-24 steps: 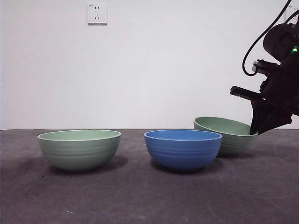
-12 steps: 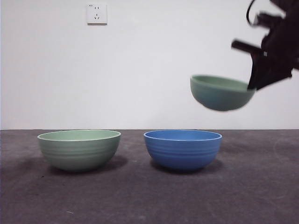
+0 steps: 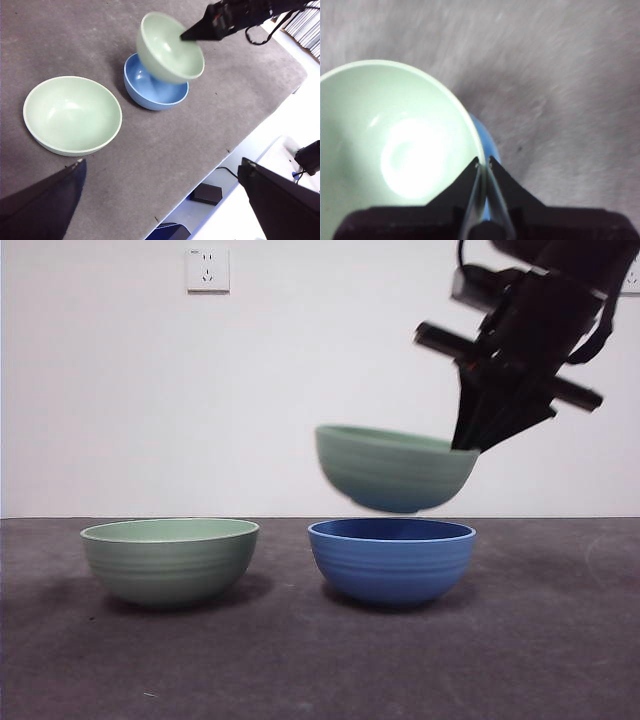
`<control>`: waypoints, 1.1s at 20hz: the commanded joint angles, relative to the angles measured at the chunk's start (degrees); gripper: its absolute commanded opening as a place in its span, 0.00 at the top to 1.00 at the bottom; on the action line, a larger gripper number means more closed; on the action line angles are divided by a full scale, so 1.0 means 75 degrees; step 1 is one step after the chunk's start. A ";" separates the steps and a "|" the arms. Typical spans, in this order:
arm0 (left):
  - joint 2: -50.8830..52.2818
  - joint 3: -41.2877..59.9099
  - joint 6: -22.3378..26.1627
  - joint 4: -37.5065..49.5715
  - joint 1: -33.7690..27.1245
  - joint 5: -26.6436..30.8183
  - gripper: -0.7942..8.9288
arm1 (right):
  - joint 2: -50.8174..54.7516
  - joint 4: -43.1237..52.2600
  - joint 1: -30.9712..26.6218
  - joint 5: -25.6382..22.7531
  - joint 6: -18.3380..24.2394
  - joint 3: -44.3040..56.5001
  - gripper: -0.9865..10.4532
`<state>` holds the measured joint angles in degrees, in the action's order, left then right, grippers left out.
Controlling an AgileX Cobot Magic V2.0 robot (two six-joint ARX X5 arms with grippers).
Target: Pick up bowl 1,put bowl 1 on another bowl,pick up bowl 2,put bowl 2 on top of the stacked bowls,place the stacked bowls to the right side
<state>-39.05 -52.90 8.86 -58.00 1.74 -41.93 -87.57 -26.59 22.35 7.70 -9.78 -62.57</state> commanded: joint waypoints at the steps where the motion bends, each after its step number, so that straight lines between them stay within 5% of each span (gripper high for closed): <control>1: 0.0000 0.0003 -0.0003 0.0000 0.0032 -0.0006 0.33 | -0.0382 0.0041 0.0093 -0.0265 0.0067 0.0020 0.92; 9: -0.0026 0.0003 -0.0003 0.0015 0.0032 0.0000 0.33 | -0.0799 -0.0044 0.0189 -0.0207 0.0236 0.0020 0.90; 12: -0.0119 0.0003 -0.0003 0.0050 0.0032 0.0015 0.33 | -0.0799 -0.0245 0.0189 0.0175 0.0268 0.0020 0.75; 15: -0.0338 0.0003 -0.0003 0.0099 0.0032 0.0023 0.33 | -0.0796 -0.0262 0.0195 0.0169 0.0291 0.0020 0.74; 22: -0.1422 0.0003 -0.0449 0.0950 0.0425 0.1067 0.33 | 0.0463 -0.0475 0.0184 0.0117 0.0312 0.0017 0.74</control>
<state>-49.32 -52.90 6.70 -51.35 4.69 -34.24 -84.64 -30.22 23.66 8.80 -7.90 -62.57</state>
